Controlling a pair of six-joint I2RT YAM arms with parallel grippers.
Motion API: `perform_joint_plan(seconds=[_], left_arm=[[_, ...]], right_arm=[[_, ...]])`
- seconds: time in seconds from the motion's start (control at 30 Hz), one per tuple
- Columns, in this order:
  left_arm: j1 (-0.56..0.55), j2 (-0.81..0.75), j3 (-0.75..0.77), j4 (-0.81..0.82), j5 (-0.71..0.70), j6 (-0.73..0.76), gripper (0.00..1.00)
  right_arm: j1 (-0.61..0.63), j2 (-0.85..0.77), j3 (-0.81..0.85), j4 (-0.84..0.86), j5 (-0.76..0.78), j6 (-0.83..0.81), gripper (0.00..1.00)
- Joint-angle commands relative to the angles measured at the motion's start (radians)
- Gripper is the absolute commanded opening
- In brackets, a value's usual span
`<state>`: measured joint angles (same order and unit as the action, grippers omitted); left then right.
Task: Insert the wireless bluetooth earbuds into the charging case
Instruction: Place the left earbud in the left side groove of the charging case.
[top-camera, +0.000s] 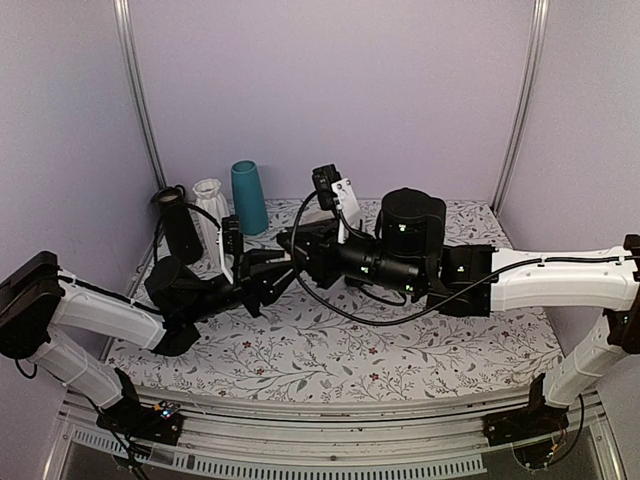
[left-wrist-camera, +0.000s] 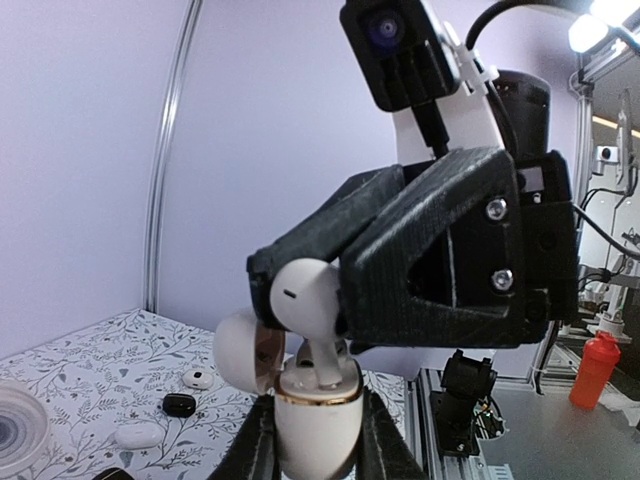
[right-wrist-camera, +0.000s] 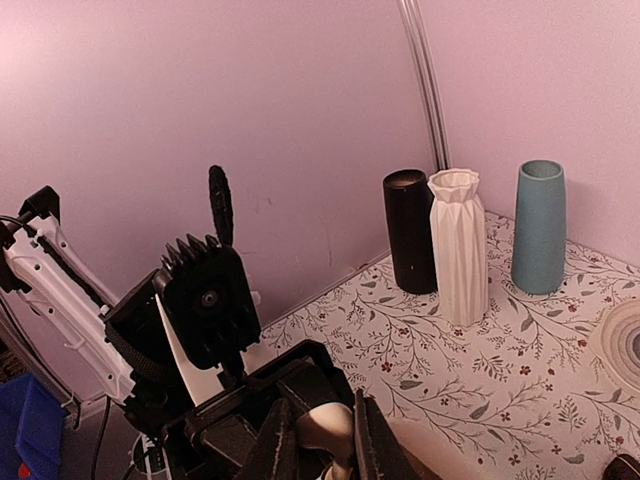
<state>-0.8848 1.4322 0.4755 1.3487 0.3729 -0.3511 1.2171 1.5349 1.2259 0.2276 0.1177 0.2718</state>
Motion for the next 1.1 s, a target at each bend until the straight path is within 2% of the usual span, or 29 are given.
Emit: perform_joint_plan(seconds=[0.0, 0.23, 1.07], left_arm=[[0.007, -0.07, 0.041, 0.184, -0.027, 0.013, 0.0], [0.004, -0.081, 0.04, 0.194, 0.027, 0.026, 0.0], [-0.002, -0.107, 0.038, 0.208, 0.05, 0.024, 0.0]], right_arm=[[0.024, 0.066, -0.026, -0.182, -0.039, 0.013, 0.16], [0.024, 0.074, 0.008, -0.215, 0.031, 0.036, 0.16], [0.024, 0.077, 0.01, -0.233, 0.126, 0.051, 0.16]])
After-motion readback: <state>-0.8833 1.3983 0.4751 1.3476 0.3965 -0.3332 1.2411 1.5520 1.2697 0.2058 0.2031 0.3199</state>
